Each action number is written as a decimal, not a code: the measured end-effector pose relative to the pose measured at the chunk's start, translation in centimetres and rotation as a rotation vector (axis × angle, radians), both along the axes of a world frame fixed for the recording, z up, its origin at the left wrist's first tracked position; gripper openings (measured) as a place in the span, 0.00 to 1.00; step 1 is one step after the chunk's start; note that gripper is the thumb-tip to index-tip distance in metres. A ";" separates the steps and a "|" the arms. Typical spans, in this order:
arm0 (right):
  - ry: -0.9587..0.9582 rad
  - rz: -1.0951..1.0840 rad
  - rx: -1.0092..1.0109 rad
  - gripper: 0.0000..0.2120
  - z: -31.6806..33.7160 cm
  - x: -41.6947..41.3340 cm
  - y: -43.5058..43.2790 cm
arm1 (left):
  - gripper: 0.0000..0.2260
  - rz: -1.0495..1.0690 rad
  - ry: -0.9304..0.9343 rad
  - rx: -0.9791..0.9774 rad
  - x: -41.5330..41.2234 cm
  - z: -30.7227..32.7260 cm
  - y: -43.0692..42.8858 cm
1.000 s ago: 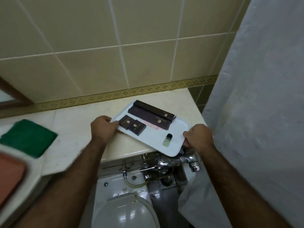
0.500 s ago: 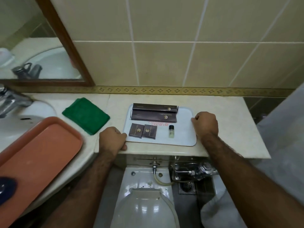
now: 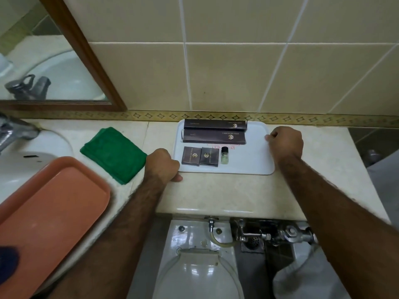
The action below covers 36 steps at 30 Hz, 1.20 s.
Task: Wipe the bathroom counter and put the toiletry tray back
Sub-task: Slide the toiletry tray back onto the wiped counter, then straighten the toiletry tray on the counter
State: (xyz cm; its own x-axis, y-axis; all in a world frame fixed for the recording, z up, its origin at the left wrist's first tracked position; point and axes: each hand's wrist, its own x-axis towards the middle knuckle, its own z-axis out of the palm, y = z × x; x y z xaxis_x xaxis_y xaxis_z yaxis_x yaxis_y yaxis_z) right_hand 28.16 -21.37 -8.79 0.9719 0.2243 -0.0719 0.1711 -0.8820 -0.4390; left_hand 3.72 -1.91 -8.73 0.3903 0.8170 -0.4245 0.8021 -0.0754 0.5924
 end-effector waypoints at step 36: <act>0.157 0.465 0.140 0.13 4.8 -26.5 22.6 | 0.11 0.008 -0.155 0.375 -13.0 3.9 18.5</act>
State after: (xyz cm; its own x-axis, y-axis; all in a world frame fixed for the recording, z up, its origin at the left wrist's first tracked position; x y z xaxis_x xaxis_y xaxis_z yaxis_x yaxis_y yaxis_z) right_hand 1.70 1.25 -4.01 0.7468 0.6484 -0.1475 0.4538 -0.6590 -0.5998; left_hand -9.30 16.55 -4.80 0.4188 0.9075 -0.0332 0.7072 -0.3030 0.6388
